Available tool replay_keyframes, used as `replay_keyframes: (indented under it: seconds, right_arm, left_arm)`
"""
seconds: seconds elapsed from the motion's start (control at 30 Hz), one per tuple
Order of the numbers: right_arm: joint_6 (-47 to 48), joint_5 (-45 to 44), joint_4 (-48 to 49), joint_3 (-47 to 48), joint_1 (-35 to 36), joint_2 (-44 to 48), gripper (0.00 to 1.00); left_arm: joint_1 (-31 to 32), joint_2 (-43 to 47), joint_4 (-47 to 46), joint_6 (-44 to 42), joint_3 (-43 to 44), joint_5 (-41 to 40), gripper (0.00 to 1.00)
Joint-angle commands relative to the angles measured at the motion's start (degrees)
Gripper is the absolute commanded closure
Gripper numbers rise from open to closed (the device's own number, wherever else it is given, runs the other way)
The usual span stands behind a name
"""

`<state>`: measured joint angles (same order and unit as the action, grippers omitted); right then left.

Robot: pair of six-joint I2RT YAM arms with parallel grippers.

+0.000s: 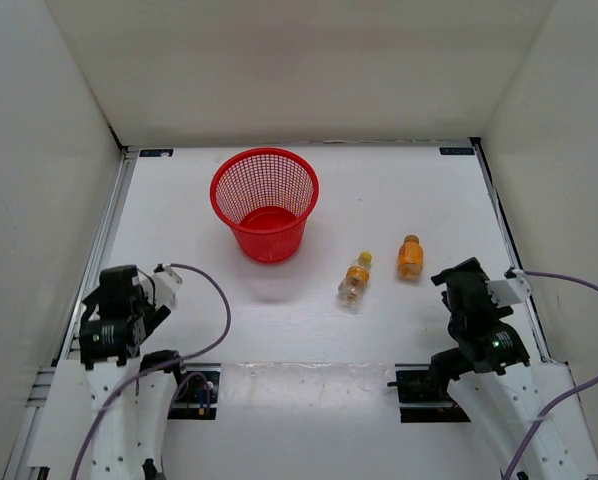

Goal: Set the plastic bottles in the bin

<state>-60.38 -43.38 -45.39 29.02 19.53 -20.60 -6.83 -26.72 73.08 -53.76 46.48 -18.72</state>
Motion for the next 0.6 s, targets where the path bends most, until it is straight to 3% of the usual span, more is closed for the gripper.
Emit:
replay_keyframes:
  seconds: [0.0,0.17,0.23,0.57]
  right_arm:
    - [4.30,1.09,5.12,0.34,0.25,-2.07,0.00]
    - [9.92,1.10,5.66,2.36,0.25,-4.18,0.00]
    - [11.59,1.10,7.14,2.36,0.25,-4.18,0.00]
    - [15.56,2.15,10.31,2.36,0.25,-7.16,0.00]
  left_arm:
    - [0.24,-6.31,-8.30,-16.62,-0.25,3.41,0.00]
    - [0.24,-12.73,-9.70,-33.39,-4.28,6.59,0.00]
    - [0.24,-16.16,-11.99,-36.05,-6.14,5.89,0.00]
    - [-2.65,-34.97,-17.79,-35.28,-3.68,5.27,0.00]
